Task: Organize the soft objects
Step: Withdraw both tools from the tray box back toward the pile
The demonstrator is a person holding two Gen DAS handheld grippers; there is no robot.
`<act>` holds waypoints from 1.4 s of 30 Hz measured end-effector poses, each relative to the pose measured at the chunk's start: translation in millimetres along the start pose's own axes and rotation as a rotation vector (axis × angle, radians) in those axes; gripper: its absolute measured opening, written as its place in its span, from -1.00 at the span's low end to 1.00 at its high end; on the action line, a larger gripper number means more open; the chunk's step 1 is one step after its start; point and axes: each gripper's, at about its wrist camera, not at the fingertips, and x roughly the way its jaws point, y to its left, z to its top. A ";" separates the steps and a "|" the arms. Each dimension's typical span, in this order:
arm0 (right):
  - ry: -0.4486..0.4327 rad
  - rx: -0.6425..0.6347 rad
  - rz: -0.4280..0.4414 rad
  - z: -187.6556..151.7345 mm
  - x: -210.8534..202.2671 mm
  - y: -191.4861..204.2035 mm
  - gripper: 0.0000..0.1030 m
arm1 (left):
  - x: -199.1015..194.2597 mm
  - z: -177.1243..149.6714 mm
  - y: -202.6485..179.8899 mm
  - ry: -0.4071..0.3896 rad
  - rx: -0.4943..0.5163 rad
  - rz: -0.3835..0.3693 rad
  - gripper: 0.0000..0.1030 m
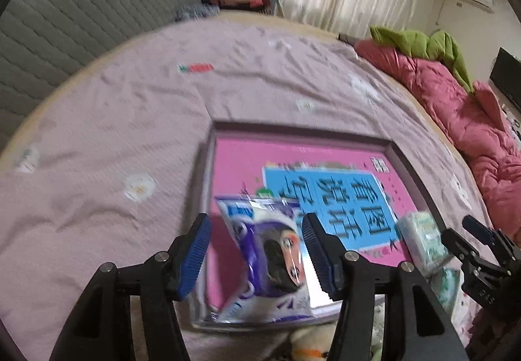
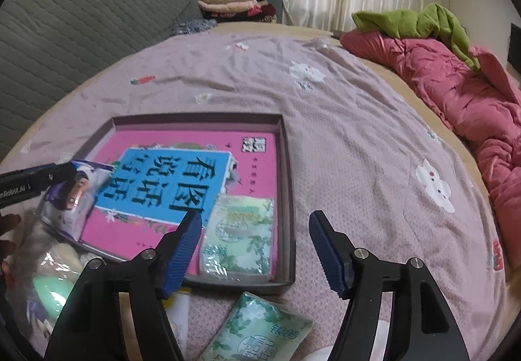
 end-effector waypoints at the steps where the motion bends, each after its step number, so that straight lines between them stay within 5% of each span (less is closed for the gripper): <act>1: -0.012 -0.006 0.002 0.9 -2.2 0.4 0.39 | -3.3 1.5 1.4 -0.012 -0.004 -0.003 0.14; 14: -0.078 0.004 0.021 4.3 -17.1 -3.2 0.43 | -28.8 0.5 7.0 -0.074 -0.006 -0.036 0.15; 42: -0.135 0.004 0.044 -24.0 -75.2 -3.2 0.44 | -67.7 -50.7 -34.6 -0.032 0.076 -0.124 0.15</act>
